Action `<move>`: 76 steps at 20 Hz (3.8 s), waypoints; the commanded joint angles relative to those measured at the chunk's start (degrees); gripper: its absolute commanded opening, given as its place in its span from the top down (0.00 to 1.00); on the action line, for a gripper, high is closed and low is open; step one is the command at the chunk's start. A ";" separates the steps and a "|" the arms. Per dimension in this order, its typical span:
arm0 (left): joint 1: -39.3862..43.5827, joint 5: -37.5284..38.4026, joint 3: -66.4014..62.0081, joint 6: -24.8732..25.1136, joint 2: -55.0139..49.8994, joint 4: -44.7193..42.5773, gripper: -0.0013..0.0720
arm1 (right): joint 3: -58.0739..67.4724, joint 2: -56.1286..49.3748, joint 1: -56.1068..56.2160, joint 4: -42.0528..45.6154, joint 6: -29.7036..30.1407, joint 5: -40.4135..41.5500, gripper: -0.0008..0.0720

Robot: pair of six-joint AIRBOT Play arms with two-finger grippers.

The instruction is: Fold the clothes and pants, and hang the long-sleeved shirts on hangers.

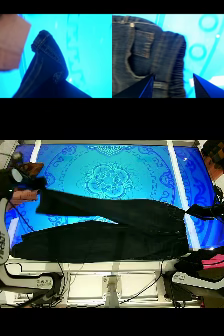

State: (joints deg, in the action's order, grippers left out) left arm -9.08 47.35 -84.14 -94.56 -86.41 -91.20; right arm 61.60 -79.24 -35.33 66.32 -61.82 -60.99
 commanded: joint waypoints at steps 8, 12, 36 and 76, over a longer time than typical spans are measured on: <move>-0.35 17.42 9.35 -0.90 10.80 -10.95 0.94 | 0.07 0.02 -0.02 -0.46 -0.04 0.37 0.38; -0.74 19.80 23.58 -3.19 10.80 -12.22 0.93 | 0.07 0.02 -0.02 -0.42 0.00 0.46 0.38; -14.91 3.72 7.80 25.09 -7.45 8.79 0.29 | 0.07 0.02 -0.02 -0.13 0.00 6.95 0.35; -14.45 -16.28 7.72 30.23 6.54 29.94 0.94 | 0.09 -10.49 6.95 -12.68 4.00 3.15 0.12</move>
State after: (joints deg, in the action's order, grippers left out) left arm -23.55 29.45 -76.40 -63.66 -80.03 -60.84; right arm 61.65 -86.37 -29.78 57.87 -58.59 -56.18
